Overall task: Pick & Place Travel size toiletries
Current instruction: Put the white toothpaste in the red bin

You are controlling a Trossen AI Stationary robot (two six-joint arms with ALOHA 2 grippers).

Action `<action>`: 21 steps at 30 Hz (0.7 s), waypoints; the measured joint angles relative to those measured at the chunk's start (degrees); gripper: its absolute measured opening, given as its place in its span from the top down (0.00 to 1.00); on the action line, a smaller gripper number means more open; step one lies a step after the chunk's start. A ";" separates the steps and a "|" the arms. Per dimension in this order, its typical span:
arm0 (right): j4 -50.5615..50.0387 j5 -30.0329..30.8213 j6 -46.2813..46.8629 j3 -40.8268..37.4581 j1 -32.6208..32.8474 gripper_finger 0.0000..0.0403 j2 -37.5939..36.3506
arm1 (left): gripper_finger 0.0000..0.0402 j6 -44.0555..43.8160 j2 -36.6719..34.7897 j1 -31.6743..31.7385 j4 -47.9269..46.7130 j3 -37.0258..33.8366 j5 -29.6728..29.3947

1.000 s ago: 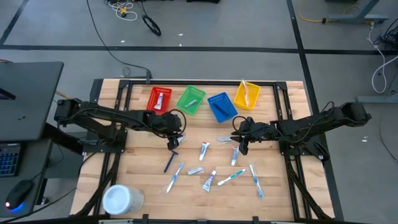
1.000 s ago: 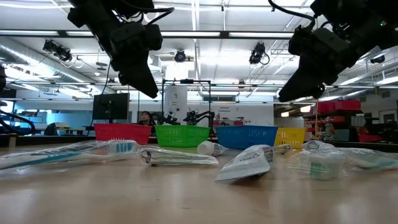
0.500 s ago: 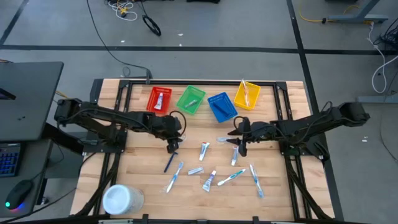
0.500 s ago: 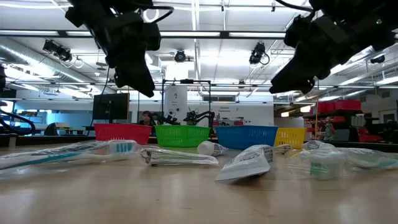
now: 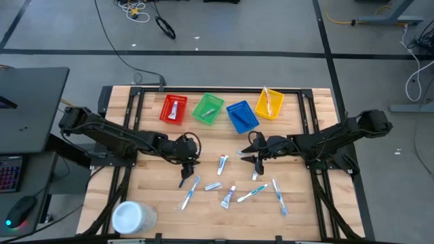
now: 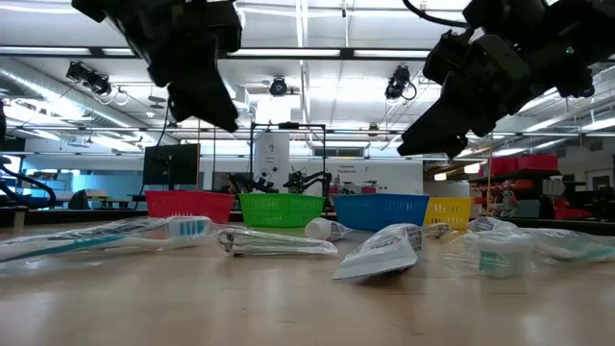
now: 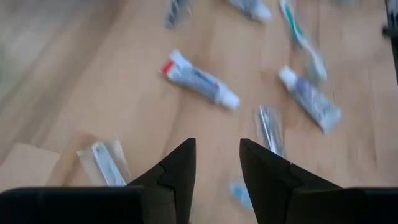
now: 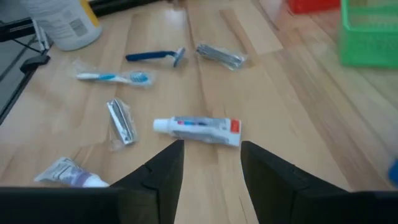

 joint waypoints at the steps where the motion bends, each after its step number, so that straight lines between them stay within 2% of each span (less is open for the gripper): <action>1: 1.10 -0.40 -0.37 0.00 0.00 0.58 0.69 | 0.67 -0.90 0.00 -0.02 0.93 0.00 -0.76; 8: 4.88 -1.50 -2.79 0.00 0.00 0.58 5.40 | 0.67 -1.87 3.06 -0.13 5.43 0.14 -0.99; 14: 12.58 -1.05 -0.28 1.77 0.00 0.58 12.50 | 0.67 -0.50 6.36 -0.53 6.85 0.03 -1.18; 18: 11.02 0.35 1.32 6.78 0.32 0.58 18.05 | 0.67 0.29 6.51 -0.98 6.76 0.07 -3.40; 21: 3.29 0.28 -3.77 11.53 0.67 0.58 20.94 | 0.67 2.12 6.25 -1.14 6.91 0.11 -5.60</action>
